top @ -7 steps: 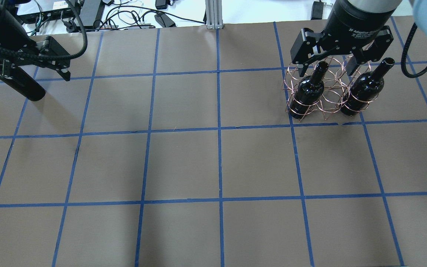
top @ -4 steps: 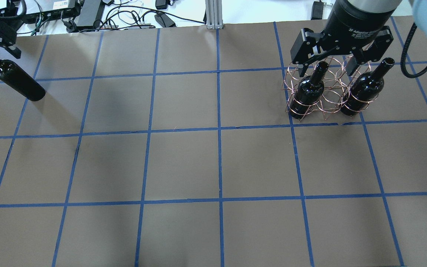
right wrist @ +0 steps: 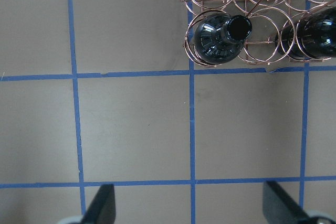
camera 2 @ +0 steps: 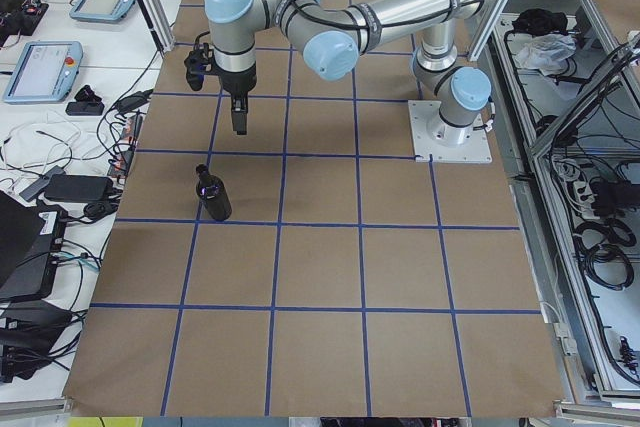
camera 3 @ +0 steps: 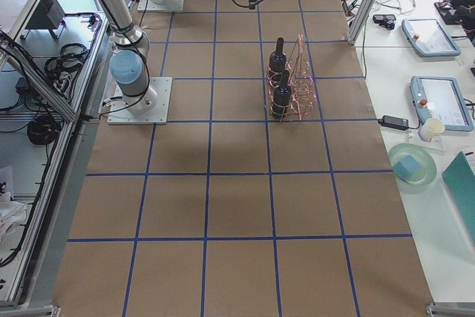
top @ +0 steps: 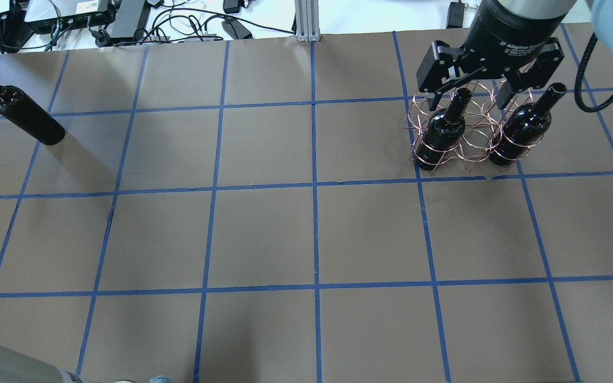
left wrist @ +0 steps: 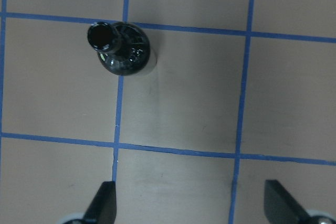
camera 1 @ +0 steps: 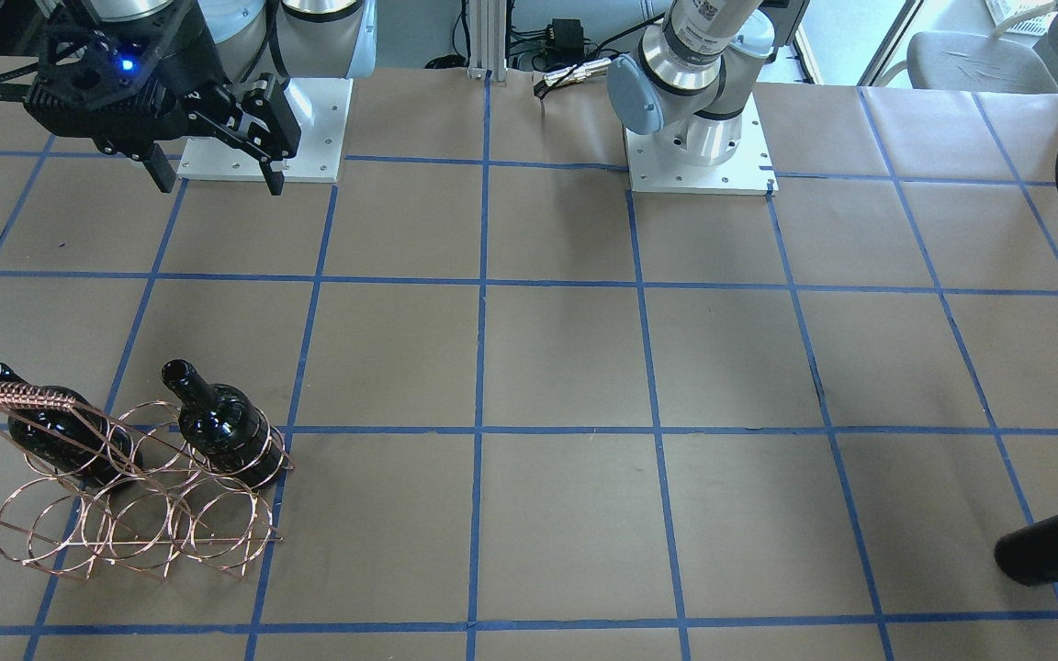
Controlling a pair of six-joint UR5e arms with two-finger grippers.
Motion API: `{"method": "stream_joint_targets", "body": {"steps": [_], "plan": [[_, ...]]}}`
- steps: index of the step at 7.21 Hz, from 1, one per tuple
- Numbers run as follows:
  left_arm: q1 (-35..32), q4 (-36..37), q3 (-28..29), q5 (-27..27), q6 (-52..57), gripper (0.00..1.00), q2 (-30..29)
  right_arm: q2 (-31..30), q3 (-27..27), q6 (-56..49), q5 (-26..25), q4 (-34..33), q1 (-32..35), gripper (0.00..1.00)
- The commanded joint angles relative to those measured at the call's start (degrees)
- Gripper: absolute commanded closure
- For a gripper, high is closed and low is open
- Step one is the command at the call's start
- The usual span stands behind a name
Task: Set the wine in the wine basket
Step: 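Lower the left gripper over the bottle neck and close on it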
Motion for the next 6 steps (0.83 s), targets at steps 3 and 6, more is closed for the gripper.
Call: {"method": "stream_joint_targets", "body": {"steps": [3,6], "plan": [[1.50,7.76,4.03,-3.23,1.49,0.00,-9.70,0.04,0.00,0.00,-0.05,0.02,0.00,0.00],[1.50,10.50,4.83,-3.33,1.49,0.00,-12.97,0.04,0.00,0.00,0.04,-0.15,0.00,0.00]]}}
